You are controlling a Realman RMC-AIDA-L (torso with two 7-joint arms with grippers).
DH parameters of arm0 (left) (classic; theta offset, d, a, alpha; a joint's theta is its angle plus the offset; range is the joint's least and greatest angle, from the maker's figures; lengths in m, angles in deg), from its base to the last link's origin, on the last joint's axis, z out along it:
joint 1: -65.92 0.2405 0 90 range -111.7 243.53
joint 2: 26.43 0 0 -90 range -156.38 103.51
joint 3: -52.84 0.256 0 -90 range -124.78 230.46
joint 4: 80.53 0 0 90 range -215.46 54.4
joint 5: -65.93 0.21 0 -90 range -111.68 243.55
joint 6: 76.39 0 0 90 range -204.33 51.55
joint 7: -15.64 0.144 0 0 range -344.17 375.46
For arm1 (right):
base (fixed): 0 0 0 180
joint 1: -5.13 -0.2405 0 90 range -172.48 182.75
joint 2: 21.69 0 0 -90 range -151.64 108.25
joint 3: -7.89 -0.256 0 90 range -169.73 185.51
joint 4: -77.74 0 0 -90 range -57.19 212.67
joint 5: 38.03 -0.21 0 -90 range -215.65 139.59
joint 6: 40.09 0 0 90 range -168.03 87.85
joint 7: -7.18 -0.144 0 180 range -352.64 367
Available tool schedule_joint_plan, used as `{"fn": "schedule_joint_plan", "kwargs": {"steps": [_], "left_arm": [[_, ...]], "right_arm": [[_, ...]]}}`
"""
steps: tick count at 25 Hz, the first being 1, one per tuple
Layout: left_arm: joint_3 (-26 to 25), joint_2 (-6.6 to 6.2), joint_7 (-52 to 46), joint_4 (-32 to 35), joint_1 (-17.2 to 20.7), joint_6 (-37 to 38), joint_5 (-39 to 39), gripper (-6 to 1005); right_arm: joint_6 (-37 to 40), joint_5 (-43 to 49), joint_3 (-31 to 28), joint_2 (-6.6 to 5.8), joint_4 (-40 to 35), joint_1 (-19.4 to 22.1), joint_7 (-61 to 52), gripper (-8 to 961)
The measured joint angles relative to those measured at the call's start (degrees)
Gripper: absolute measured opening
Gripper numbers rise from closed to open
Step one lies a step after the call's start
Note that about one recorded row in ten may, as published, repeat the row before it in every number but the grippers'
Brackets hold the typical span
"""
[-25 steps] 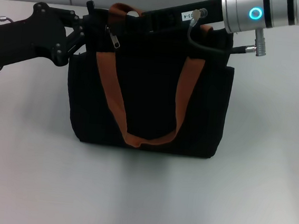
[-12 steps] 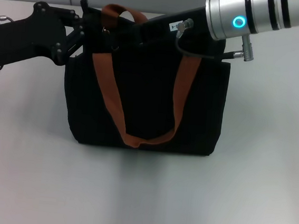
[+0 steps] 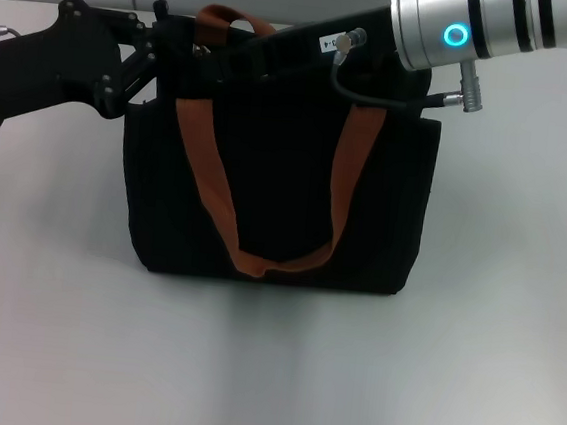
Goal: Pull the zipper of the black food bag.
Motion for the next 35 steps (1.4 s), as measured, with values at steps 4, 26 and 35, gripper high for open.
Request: {"fn": "schedule_joint_plan", "kwargs": {"steps": [4,26,35], "left_arm": [[0.00,0.00,0.00,-0.02,0.07,0.05,0.00,63],[0.09,-0.11,0.68,0.03,0.81,-0.14,0.47,79],[0.03,0.01,0.70,0.17,0.81,0.08,0.51,86]], "right_arm": [[-0.19,0.08,0.11,-0.03,-0.02,0.02,-0.39,52],[1.77,0.34,-0.89,-0.35,-0.66,0.24,-2.16,18],[1.33,1.09,-0.89,-0.35,-0.46,-0.04,-2.37,17]]}}
